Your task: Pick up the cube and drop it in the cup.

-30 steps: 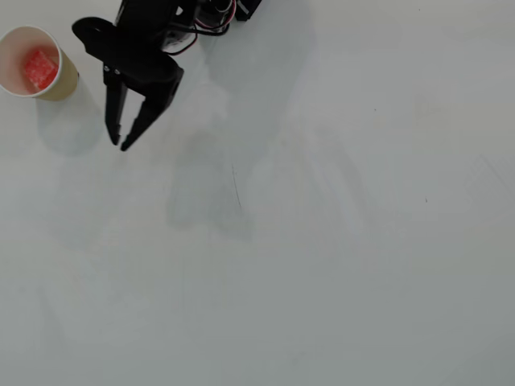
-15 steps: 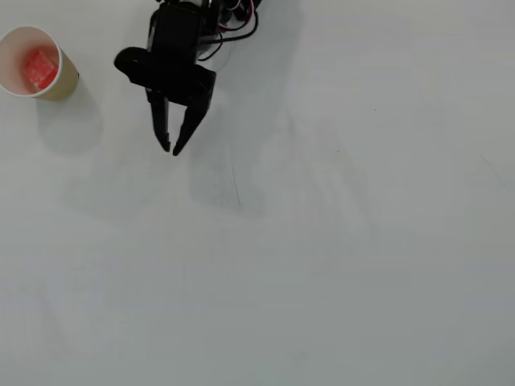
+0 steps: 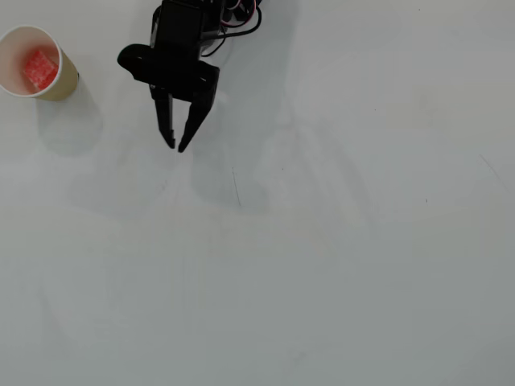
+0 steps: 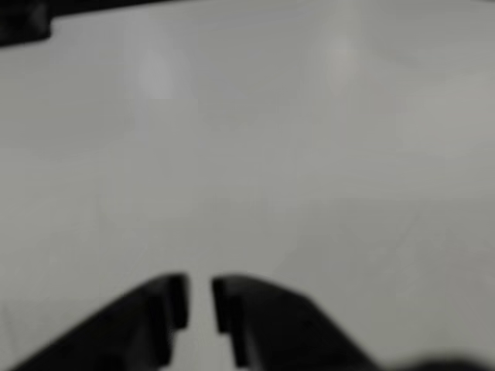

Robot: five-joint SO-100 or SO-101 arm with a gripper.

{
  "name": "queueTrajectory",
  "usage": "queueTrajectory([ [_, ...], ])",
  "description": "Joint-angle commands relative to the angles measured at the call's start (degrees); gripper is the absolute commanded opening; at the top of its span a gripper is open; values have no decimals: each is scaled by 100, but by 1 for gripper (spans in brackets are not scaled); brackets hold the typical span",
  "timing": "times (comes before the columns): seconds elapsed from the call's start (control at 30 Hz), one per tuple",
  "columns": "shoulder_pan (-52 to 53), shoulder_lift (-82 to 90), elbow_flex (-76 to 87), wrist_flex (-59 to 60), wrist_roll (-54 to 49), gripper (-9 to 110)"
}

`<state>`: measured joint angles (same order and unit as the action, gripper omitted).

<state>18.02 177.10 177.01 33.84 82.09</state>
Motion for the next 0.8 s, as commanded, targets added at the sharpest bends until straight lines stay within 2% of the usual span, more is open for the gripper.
queueTrajectory([
  [0.0,-105,237,185,519,0,0],
  [0.63,26,255,185,2962,0,0],
  [0.77,70,255,185,3067,88,0],
])
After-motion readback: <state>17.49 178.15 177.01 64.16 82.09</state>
